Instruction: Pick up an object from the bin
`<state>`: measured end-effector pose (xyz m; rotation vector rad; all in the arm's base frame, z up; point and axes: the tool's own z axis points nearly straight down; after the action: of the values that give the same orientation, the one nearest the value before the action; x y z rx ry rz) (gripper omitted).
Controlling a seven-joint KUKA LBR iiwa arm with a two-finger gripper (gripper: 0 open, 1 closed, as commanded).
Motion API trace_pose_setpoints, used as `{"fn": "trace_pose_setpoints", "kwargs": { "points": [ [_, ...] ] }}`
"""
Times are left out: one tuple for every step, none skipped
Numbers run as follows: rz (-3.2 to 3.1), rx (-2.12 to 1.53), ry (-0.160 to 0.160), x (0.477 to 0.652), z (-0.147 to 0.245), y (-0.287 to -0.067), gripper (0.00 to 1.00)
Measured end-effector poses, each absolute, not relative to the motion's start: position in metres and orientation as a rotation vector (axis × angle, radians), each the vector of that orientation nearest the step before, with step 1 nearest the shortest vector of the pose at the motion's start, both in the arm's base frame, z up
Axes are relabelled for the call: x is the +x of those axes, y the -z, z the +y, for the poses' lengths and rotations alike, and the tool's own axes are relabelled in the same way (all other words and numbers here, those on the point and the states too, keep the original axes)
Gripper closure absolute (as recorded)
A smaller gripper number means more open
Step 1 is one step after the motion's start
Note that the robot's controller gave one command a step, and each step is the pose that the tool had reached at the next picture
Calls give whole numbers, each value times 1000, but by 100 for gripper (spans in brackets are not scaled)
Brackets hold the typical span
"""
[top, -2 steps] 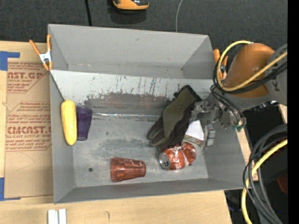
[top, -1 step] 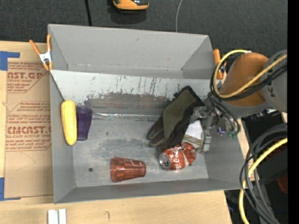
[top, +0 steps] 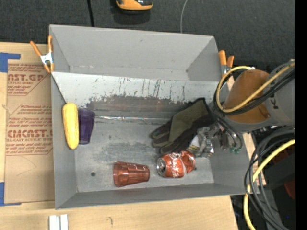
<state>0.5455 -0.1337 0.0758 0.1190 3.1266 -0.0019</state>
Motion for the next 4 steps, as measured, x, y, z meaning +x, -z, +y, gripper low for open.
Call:
{"fn": "trace_pose_setpoints", "kwargs": {
  "points": [
    [3126,119,2,546,-134,-76,100],
    [3142,112,-1,533,-134,-113,100],
    [3137,137,-2,524,-64,-151,0],
    [3138,137,-2,524,-65,-150,0]
  ]
}}
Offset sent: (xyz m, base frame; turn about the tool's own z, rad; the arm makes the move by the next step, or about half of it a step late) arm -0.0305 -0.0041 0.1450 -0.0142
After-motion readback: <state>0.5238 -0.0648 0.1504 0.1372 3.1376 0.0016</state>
